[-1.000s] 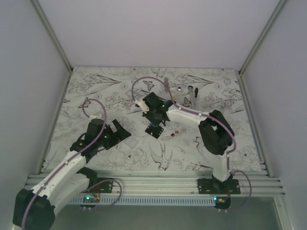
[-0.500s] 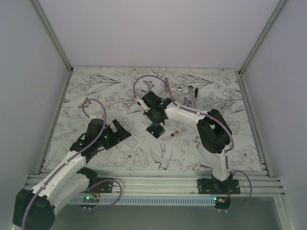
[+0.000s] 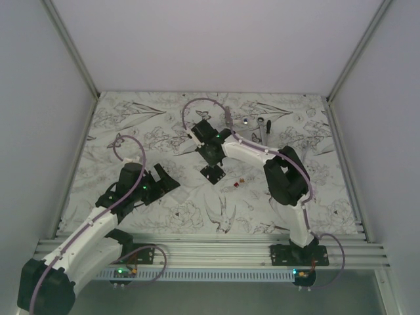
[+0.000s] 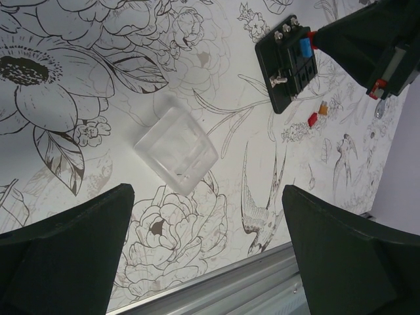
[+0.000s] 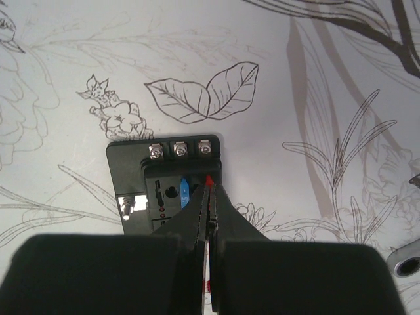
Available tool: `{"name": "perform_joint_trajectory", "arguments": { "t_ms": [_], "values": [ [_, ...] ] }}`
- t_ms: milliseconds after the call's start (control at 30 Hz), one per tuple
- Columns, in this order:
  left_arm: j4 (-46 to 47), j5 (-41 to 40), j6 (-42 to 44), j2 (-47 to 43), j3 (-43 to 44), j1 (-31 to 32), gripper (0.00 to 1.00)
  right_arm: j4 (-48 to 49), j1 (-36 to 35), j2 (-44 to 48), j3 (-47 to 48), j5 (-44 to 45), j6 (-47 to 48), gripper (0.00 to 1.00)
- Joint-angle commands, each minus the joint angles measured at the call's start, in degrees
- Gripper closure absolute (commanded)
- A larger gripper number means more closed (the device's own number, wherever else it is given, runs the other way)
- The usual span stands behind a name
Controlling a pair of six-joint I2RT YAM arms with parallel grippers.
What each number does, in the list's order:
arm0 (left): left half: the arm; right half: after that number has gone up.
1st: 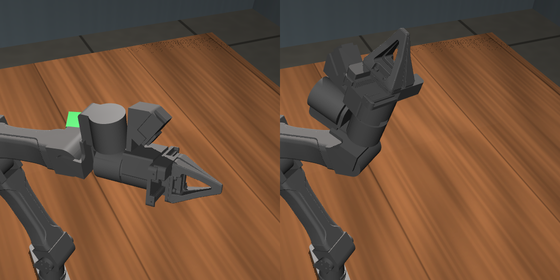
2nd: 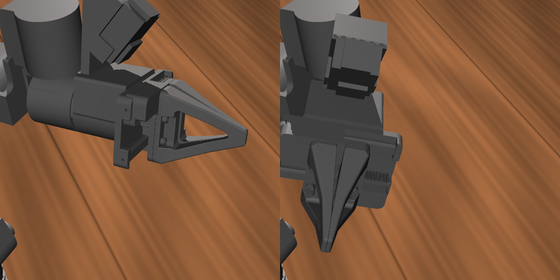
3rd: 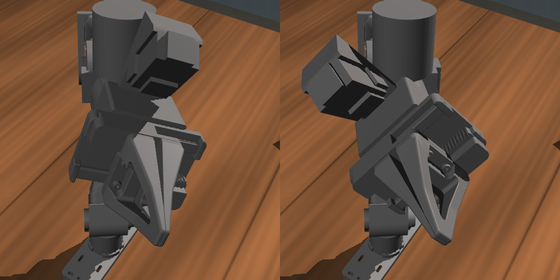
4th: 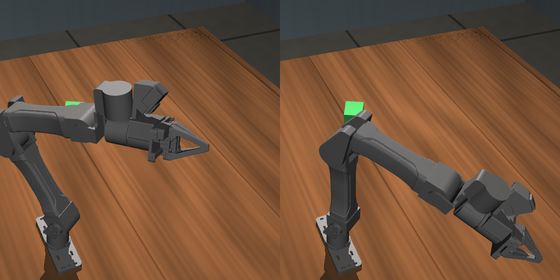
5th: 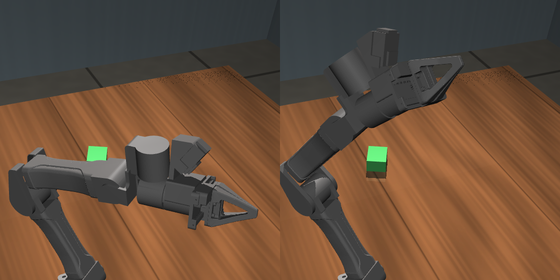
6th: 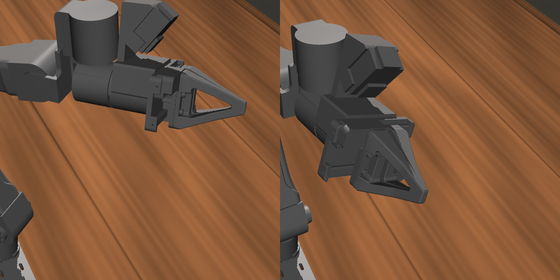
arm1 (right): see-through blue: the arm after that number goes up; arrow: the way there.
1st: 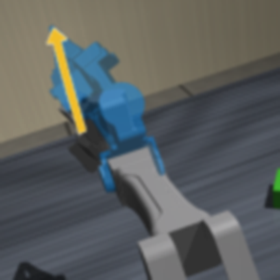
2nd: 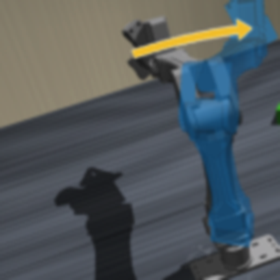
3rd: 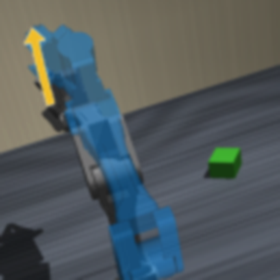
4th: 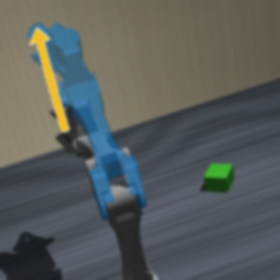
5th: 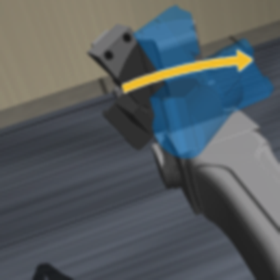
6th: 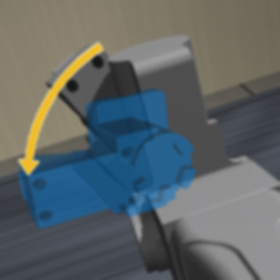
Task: Snap on the fuse box
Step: Install the fuse at the fuse box base.
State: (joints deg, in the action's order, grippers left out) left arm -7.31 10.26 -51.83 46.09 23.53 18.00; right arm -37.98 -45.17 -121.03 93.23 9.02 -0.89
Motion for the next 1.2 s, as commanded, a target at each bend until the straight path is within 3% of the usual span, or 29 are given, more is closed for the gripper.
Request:
{"name": "perform_joint_trajectory", "arguments": {
  "t_ms": [0,200,600,933,1167],
  "values": [
    [0.4,1.2,0.4,-0.6,1.0,0.2,0.00,-5.3,1.2,-10.8,-3.2,-0.6,-1.7,1.00],
    [0.4,1.4,0.3,-0.9,0.9,0.3,0.00,-6.5,1.4,-10.9,-4.5,-0.6,-3.2,1.00],
    [0.4,1.4,0.1,-1.3,1.0,0.3,0.00,-0.2,1.5,-1.9,-18.4,-3.4,-8.5,1.00],
    [0.4,1.3,-0.3,-2.0,1.2,0.6,0.00,-0.6,1.0,3.6,-13.0,-2.1,-8.0,0.99],
    [0.4,1.3,-0.4,-2.2,1.0,0.7,0.00,-1.0,0.9,5.7,-7.9,-1.2,-7.5,0.85]
  ]
}}
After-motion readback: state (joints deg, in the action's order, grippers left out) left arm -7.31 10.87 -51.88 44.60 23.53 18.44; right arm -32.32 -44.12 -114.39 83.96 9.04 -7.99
